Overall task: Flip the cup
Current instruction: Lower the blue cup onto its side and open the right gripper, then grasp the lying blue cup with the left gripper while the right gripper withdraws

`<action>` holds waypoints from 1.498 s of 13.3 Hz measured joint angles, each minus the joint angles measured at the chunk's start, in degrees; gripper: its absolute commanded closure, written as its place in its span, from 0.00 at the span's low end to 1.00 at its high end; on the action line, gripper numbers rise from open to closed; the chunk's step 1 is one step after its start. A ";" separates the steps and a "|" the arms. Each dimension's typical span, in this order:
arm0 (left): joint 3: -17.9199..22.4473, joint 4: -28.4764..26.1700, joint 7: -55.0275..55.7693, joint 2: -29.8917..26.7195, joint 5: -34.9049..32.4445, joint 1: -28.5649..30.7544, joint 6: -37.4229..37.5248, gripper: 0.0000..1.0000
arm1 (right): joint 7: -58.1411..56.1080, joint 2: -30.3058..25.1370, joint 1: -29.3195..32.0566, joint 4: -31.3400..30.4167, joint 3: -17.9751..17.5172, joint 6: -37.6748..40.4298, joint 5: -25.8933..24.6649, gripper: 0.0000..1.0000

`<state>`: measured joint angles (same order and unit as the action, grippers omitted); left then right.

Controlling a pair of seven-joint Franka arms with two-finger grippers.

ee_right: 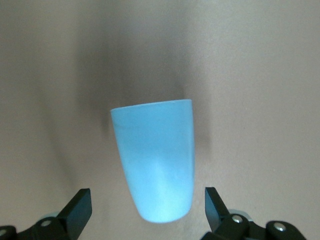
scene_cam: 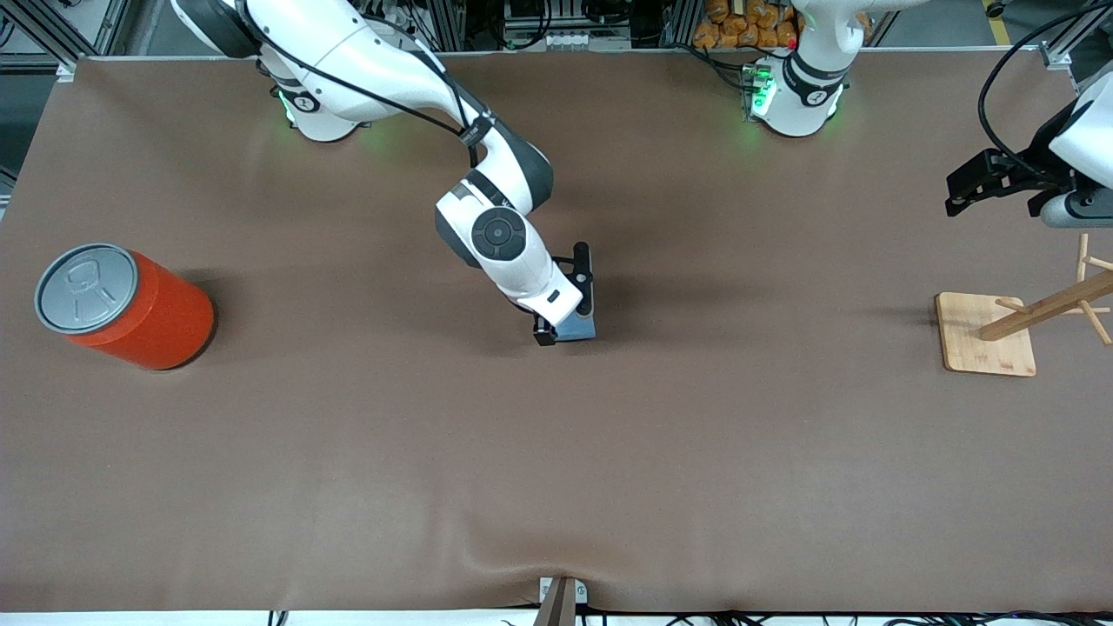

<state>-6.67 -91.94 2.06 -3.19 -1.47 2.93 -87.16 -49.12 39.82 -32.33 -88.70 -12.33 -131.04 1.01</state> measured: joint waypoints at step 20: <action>-2.61 -3.39 5.04 0.00 1.42 -0.13 -5.22 0.00 | 21.46 -6.73 15.82 -0.32 1.66 3.52 -0.11 0.00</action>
<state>-9.27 -95.34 7.09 -3.19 -0.04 2.79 -92.39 -27.67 33.09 -16.51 -89.02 -10.67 -127.52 0.90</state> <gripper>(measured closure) 0.000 0.000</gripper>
